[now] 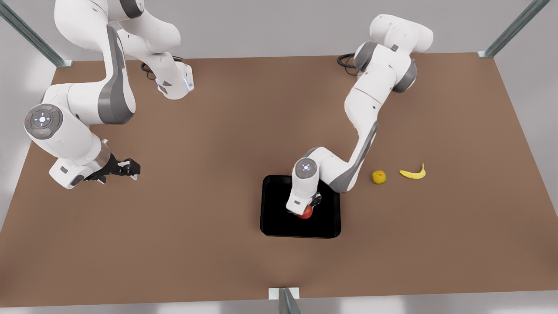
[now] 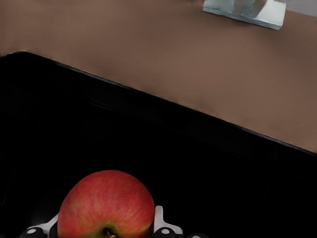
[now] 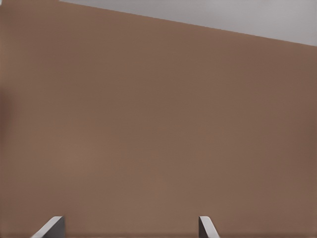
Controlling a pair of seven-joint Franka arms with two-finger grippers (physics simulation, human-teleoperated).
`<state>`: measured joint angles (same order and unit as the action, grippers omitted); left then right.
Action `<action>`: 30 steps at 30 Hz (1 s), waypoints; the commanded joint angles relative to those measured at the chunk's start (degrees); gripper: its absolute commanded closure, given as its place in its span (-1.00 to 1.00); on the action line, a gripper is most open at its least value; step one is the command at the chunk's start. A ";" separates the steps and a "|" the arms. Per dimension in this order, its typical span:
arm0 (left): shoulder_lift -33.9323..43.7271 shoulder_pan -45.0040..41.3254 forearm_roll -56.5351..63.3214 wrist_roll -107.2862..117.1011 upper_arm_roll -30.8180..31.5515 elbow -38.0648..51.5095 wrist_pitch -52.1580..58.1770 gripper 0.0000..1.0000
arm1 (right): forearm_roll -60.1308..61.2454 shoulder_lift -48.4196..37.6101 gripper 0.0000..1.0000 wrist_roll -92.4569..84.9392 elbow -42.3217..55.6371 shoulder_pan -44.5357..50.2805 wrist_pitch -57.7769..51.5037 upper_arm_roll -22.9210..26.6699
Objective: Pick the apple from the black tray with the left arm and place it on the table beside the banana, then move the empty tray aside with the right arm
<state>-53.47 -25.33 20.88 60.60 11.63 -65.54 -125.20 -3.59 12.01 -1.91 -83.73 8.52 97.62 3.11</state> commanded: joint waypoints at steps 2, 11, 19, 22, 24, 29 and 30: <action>4.69 5.72 -6.73 -17.61 0.14 0.07 11.55 -0.52 | -0.01 -0.06 -1.00 -0.02 0.06 0.00 -0.06 -0.04; 8.91 29.28 -10.60 -61.04 0.06 -11.97 6.55 -0.55 | 0.17 2.40 -1.00 20.46 1.20 12.31 0.90 -1.18; 17.77 29.37 -12.79 -61.22 3.22 0.59 27.28 -1.00 | 4.56 17.07 -1.00 44.62 2.25 18.11 19.18 -1.97; 37.65 32.80 -14.73 -60.51 2.87 -20.24 25.44 -1.00 | 4.74 19.80 -1.00 45.15 3.05 18.63 21.47 -2.06; 37.03 35.87 -14.03 -68.24 2.61 -15.49 33.36 -1.00 | 5.00 21.03 -1.00 45.94 2.96 18.99 24.19 -2.06; 37.38 37.10 -18.94 -63.24 3.40 -13.91 37.31 -1.00 | 7.72 25.34 -1.00 47.09 2.78 21.45 28.32 -2.06; 37.56 35.44 -20.44 -63.85 -0.73 -14.61 40.21 -1.00 | 7.55 26.13 -1.00 47.09 2.70 21.97 29.91 -2.06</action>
<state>-15.98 10.27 3.45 11.90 11.93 -80.04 -94.06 3.13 37.65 27.57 -81.07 30.18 121.75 1.05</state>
